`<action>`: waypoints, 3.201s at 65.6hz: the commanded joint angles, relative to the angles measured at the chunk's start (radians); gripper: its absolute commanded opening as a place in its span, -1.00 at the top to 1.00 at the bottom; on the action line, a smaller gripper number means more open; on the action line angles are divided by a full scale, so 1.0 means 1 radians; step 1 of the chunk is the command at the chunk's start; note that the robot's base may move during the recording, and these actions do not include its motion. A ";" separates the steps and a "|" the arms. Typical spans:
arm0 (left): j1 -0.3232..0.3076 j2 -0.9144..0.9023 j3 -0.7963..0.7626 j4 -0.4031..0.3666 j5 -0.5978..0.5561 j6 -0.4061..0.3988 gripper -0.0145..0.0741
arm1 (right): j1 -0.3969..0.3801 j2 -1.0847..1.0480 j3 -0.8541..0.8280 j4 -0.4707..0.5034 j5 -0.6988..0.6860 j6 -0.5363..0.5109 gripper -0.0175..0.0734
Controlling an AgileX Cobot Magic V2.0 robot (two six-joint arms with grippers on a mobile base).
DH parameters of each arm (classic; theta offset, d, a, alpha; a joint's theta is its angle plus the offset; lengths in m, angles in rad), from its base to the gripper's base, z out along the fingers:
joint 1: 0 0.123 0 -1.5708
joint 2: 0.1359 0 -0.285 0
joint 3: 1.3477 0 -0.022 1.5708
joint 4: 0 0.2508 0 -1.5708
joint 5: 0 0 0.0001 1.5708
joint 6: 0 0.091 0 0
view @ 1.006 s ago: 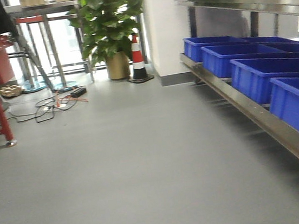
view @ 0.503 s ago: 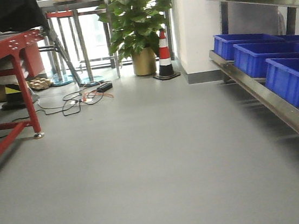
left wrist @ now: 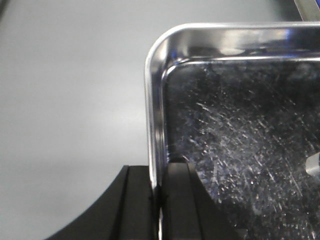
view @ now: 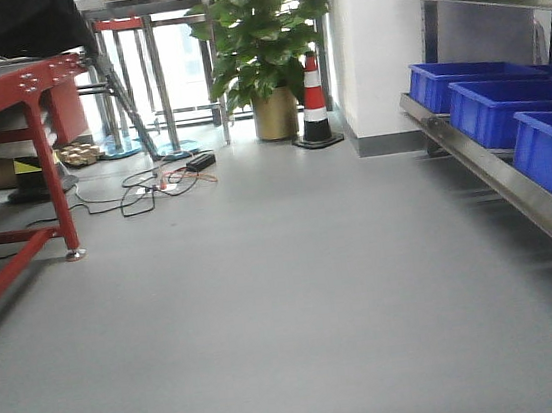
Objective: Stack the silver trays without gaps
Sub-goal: 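Turn the base away from the shelf holding the tray in both grippers, then drive the base past the potted plant toward the other rack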
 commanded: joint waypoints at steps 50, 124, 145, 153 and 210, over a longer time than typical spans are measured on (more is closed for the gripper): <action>-0.025 0.013 -0.002 -0.027 -0.091 0.018 0.71 | 0.020 0.005 -0.019 -0.009 -0.141 -0.001 0.65; -0.025 0.013 -0.002 -0.021 -0.091 0.018 0.71 | 0.020 0.005 -0.019 -0.009 -0.145 -0.001 0.65; -0.025 0.013 -0.002 -0.009 -0.091 0.018 0.71 | 0.020 0.007 -0.019 -0.009 -0.145 -0.001 0.65; -0.025 0.013 -0.002 0.024 -0.091 0.018 0.71 | 0.020 0.007 -0.019 -0.009 -0.145 -0.001 0.65; -0.025 0.013 -0.002 0.174 -0.091 0.018 0.71 | 0.020 0.007 -0.019 -0.009 -0.153 -0.001 0.65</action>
